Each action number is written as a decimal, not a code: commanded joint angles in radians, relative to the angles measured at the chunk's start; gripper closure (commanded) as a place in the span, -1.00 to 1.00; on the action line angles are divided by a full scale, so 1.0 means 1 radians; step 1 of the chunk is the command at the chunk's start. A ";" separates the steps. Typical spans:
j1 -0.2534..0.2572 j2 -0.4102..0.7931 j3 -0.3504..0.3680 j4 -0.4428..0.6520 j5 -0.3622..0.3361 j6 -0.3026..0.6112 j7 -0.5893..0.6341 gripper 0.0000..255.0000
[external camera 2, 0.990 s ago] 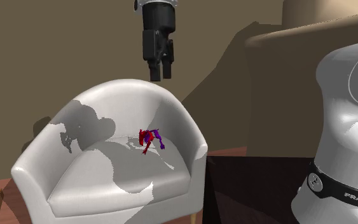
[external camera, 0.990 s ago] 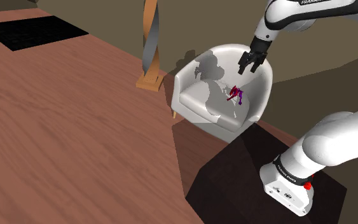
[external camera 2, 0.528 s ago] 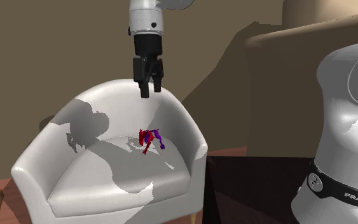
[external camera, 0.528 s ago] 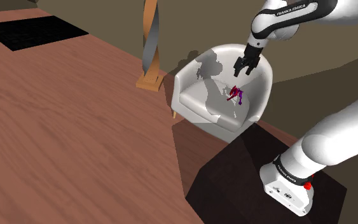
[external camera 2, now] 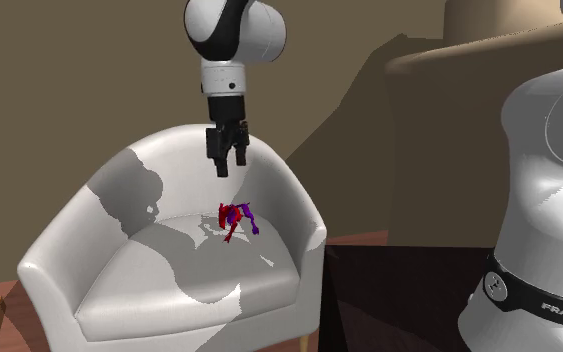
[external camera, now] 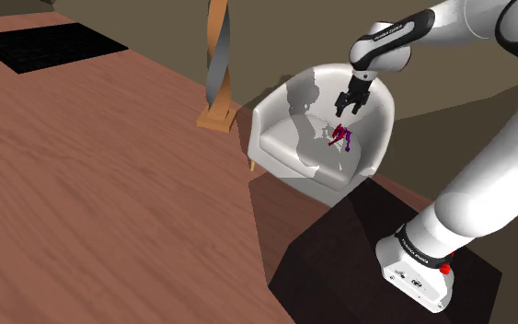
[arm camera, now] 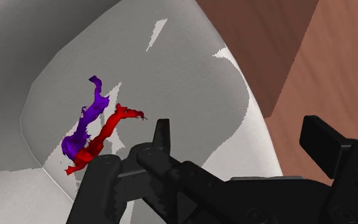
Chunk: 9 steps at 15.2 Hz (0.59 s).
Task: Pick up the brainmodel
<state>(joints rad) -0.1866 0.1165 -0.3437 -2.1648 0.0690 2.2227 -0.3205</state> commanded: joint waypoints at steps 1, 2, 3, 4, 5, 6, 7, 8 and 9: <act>-0.018 0.075 -0.007 0.044 0.026 0.026 -0.033 -1.00; -0.028 0.112 -0.008 0.070 0.039 0.036 -0.048 -1.00; -0.039 0.149 -0.009 0.096 0.052 0.044 -0.062 -1.00; -0.051 0.185 -0.009 0.124 0.065 0.051 -0.075 -1.00; -0.063 0.222 -0.007 0.152 0.077 0.057 -0.088 -1.00; -0.075 0.259 -0.006 0.182 0.089 0.062 -0.100 -1.00; -0.089 0.296 -0.004 0.214 0.100 0.066 -0.111 -1.00; -0.102 0.333 -0.001 0.246 0.110 0.068 -0.121 -1.00; -0.116 0.370 0.002 0.280 0.119 0.070 -0.130 -1.00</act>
<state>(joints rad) -0.2891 0.4531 -0.3434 -1.9143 0.1792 2.2902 -0.4391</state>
